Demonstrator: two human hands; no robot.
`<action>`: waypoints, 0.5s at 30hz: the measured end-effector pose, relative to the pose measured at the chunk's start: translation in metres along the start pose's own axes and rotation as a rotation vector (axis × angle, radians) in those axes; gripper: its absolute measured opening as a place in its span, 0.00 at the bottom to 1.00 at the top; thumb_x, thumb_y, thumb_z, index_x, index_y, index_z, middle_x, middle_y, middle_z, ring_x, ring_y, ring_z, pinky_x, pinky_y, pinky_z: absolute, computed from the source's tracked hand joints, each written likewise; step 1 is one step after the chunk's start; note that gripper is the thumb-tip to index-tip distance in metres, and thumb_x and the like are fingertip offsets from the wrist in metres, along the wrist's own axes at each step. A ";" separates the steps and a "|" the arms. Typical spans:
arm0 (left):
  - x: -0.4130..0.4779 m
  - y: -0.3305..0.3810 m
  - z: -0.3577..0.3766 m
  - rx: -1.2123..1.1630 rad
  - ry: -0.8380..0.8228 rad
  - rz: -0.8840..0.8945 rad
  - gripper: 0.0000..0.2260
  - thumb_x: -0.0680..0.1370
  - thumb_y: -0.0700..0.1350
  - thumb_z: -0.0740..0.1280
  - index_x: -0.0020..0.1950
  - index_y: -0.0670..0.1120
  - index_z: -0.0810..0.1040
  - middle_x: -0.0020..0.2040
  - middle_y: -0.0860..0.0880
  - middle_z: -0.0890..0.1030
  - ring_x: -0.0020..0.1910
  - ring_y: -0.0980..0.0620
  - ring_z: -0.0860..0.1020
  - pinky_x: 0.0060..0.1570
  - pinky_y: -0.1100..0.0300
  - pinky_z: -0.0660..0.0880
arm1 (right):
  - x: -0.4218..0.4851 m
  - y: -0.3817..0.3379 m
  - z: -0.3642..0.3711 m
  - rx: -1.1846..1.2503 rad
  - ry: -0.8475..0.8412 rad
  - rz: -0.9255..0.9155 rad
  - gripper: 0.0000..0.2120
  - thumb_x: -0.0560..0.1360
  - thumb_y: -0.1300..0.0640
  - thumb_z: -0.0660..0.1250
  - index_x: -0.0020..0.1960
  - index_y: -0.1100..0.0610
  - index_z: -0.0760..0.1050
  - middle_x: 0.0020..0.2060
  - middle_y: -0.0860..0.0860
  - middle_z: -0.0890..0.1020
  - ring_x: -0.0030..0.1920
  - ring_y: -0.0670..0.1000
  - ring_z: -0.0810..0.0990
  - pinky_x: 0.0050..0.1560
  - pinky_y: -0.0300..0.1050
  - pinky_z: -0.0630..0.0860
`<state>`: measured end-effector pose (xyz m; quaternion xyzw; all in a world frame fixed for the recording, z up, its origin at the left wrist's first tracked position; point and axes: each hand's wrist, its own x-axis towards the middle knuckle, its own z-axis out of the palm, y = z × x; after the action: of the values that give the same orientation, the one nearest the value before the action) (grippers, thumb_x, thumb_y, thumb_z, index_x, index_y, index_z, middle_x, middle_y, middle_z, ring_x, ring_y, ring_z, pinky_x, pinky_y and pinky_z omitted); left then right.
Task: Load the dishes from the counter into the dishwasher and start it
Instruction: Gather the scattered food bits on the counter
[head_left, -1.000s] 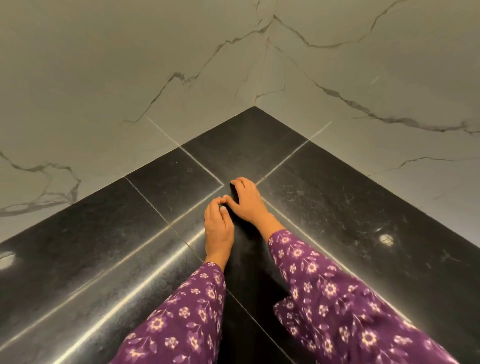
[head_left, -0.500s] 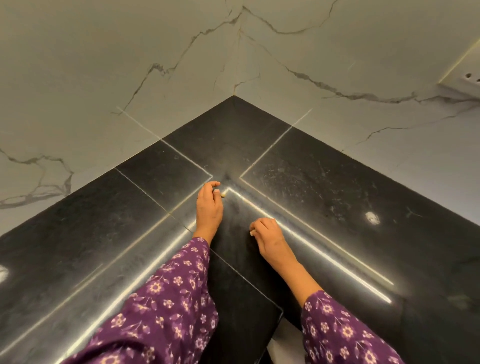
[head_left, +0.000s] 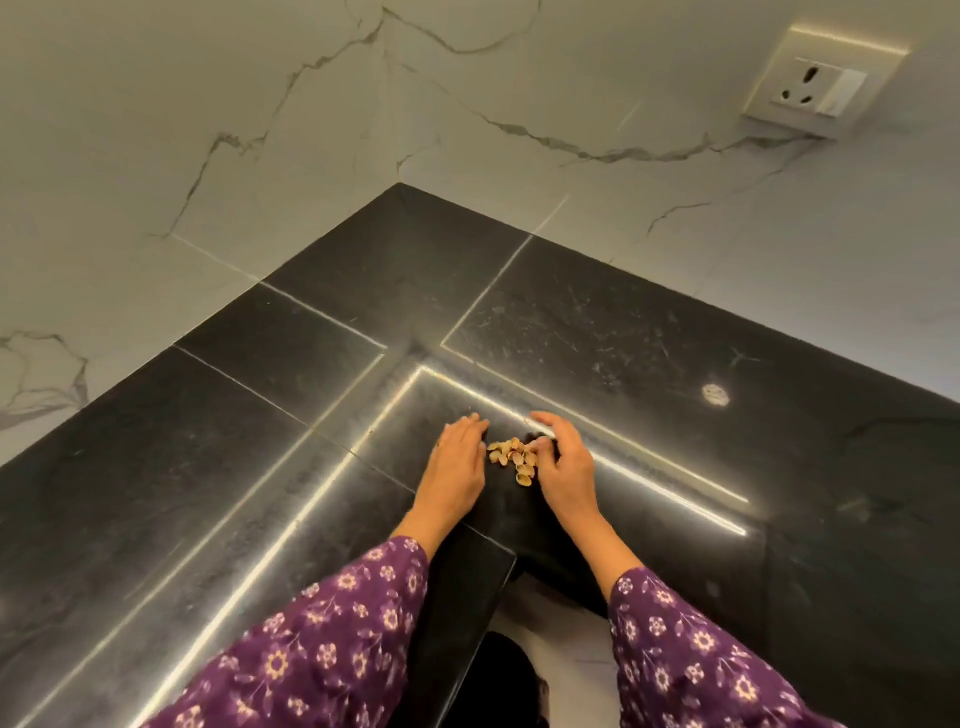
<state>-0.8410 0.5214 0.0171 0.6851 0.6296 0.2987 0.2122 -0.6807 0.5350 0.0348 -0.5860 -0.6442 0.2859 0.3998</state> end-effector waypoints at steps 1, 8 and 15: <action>-0.009 0.011 0.005 -0.020 -0.002 0.007 0.18 0.83 0.43 0.55 0.71 0.41 0.68 0.71 0.44 0.69 0.73 0.48 0.64 0.73 0.60 0.48 | -0.004 0.001 -0.004 0.017 0.056 0.098 0.15 0.78 0.65 0.58 0.62 0.55 0.74 0.56 0.45 0.76 0.56 0.43 0.74 0.57 0.34 0.68; -0.028 0.063 0.034 -0.309 -0.032 -0.123 0.27 0.80 0.57 0.46 0.73 0.43 0.64 0.71 0.46 0.69 0.73 0.50 0.63 0.75 0.56 0.47 | -0.007 -0.007 0.000 0.161 0.071 0.262 0.16 0.80 0.65 0.53 0.64 0.57 0.71 0.61 0.51 0.74 0.61 0.47 0.71 0.64 0.43 0.69; -0.034 0.058 0.027 -0.786 0.217 -0.308 0.24 0.78 0.55 0.55 0.72 0.48 0.65 0.68 0.51 0.71 0.66 0.61 0.70 0.65 0.67 0.67 | -0.009 -0.005 -0.006 0.204 -0.101 0.212 0.16 0.80 0.62 0.56 0.65 0.54 0.70 0.59 0.48 0.76 0.55 0.40 0.75 0.54 0.34 0.73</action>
<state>-0.7811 0.4834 0.0319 0.4152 0.5813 0.5508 0.4316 -0.6789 0.5247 0.0405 -0.5918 -0.5657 0.4197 0.3919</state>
